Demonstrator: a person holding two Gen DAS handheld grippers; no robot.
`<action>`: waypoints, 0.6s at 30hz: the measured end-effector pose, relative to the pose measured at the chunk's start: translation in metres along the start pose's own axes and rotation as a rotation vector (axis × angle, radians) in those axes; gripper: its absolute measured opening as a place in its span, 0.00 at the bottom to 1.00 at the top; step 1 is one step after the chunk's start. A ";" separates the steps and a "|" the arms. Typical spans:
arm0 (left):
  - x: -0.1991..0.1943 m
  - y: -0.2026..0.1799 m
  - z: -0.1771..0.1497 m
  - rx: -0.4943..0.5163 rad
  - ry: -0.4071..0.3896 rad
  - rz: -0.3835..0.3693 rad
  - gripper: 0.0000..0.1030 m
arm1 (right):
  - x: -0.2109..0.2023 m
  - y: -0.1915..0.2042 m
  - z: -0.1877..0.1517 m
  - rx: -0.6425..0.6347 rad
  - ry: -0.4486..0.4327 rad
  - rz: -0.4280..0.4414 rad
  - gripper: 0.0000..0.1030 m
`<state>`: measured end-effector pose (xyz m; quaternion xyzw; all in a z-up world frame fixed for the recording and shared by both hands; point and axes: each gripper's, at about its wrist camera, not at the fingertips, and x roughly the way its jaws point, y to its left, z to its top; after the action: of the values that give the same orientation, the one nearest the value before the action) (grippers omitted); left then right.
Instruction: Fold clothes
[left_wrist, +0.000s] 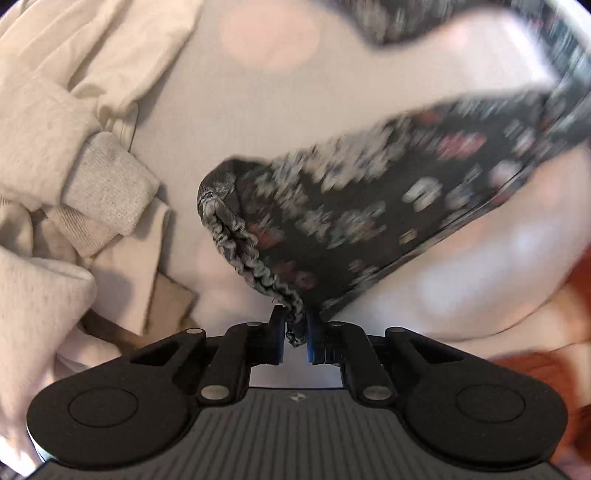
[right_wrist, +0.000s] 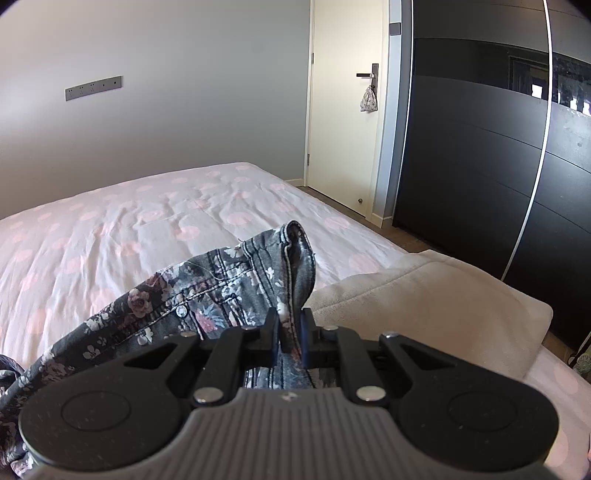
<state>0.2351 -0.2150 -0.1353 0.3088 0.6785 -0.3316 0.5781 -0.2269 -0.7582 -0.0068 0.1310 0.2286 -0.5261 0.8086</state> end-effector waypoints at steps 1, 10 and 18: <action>-0.010 0.005 -0.002 -0.028 -0.032 -0.049 0.08 | 0.001 0.001 0.000 -0.004 0.002 -0.003 0.12; -0.071 0.072 0.010 -0.412 -0.330 -0.431 0.08 | 0.013 0.012 0.005 -0.039 0.006 -0.020 0.12; -0.064 0.131 0.029 -0.805 -0.514 -0.500 0.06 | 0.022 0.019 0.003 -0.090 0.017 -0.043 0.12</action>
<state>0.3660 -0.1635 -0.0869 -0.1994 0.6417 -0.2377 0.7014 -0.2016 -0.7691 -0.0160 0.0940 0.2617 -0.5316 0.8001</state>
